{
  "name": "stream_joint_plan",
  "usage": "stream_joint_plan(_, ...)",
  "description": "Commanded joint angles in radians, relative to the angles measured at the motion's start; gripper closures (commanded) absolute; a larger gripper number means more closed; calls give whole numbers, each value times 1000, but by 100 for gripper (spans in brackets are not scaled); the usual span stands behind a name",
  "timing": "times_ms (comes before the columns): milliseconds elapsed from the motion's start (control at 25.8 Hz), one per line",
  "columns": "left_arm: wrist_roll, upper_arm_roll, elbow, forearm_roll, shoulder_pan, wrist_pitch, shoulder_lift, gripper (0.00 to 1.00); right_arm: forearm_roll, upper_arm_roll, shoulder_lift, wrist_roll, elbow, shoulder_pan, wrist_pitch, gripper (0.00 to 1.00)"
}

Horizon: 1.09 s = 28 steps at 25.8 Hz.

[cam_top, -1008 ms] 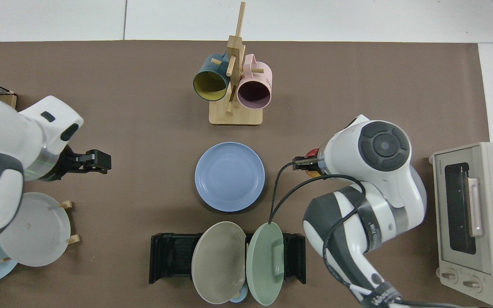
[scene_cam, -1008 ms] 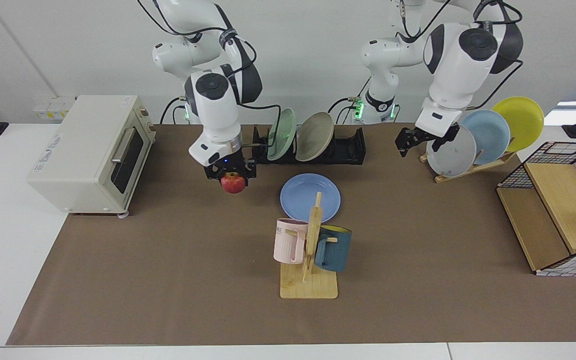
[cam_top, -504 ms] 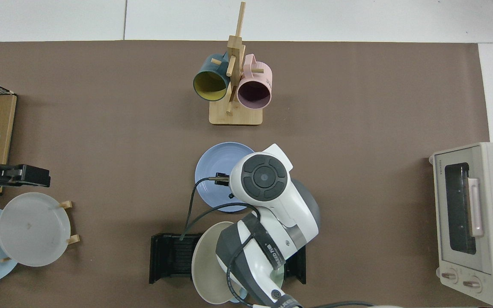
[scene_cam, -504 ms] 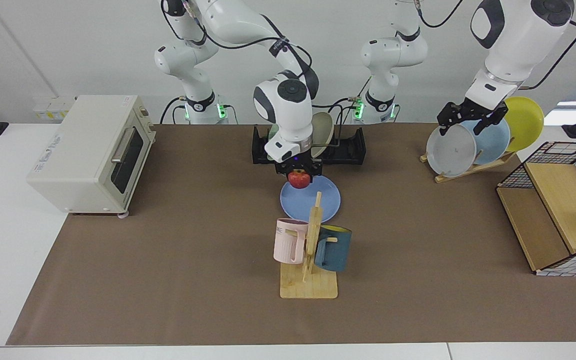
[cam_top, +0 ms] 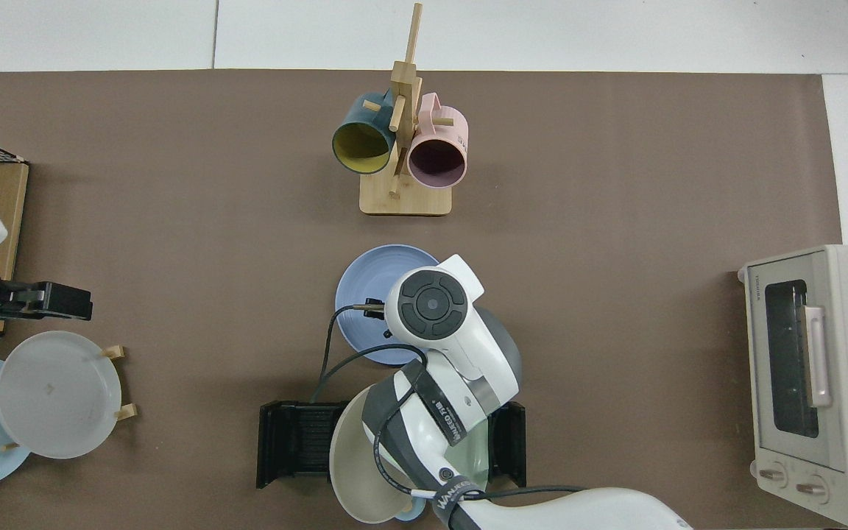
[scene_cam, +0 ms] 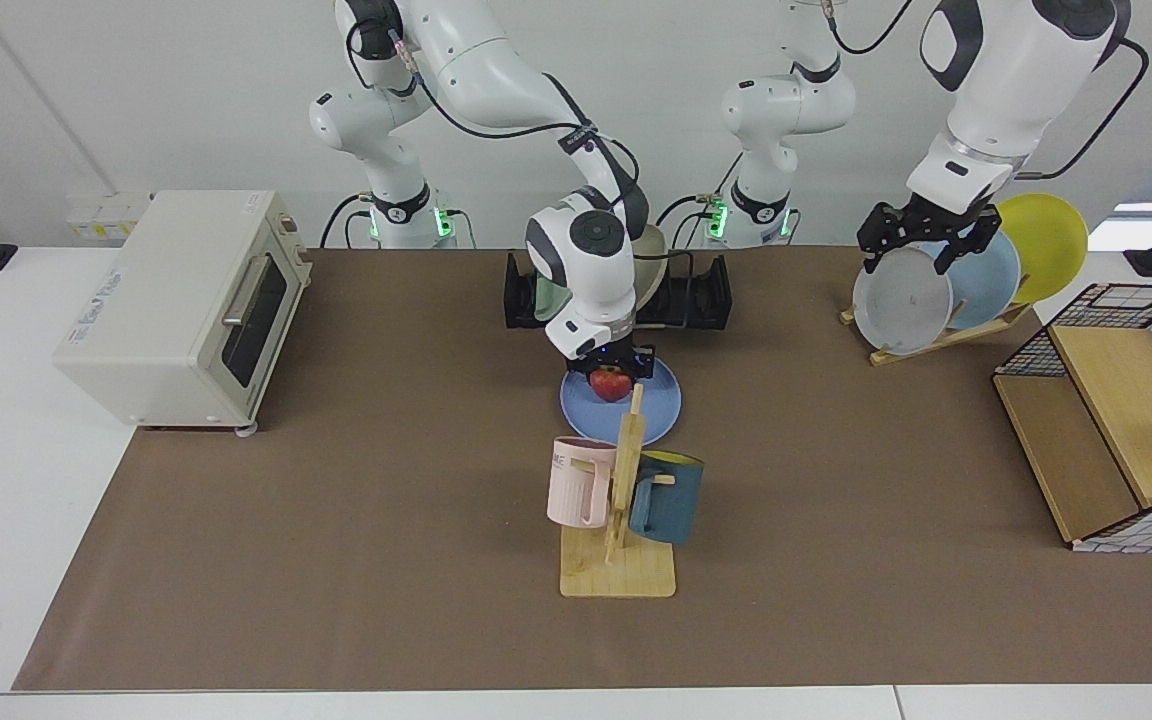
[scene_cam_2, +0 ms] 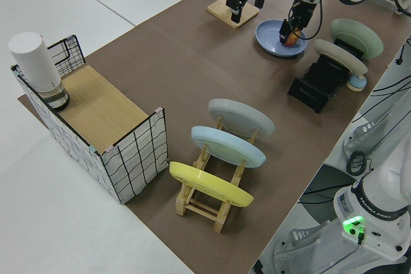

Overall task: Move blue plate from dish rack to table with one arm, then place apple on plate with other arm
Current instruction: 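Carry the apple over the plate with the right gripper while the left gripper withdraws, then lower the apple onto the blue plate and open the right gripper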

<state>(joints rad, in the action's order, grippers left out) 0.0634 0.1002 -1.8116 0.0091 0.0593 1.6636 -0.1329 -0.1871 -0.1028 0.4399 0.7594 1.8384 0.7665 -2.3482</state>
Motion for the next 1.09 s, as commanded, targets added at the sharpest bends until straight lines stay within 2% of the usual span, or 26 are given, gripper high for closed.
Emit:
stream_joint_plan(0,3,13,12,-11,10,31,-1,0,-43,-5,0,12,-18,11,-8,0)
stream_joint_plan(271,3,9,11,-38,13,50,-2,0,-38,-21,-62,-9,-42,-3,61,0)
stream_joint_plan(543,3,10,11,-40,13,50,-2,0,-37,-26,-188,-155,-44,-108,133,0)
stream_joint_plan(659,3,10,11,-38,11,50,-2,0,-34,-29,-231,-264,-44,-168,194,0)
stream_joint_plan(736,3,10,11,-40,11,50,-2,0,-8,-38,-251,-349,-45,-205,227,0)
stream_joint_plan(930,4,10,9,-38,13,50,-2,0,125,-38,-303,-573,-45,-324,262,0)
stream_joint_plan(1047,4,10,9,-38,11,50,-2,0,143,-37,-332,-727,-44,-409,280,0)
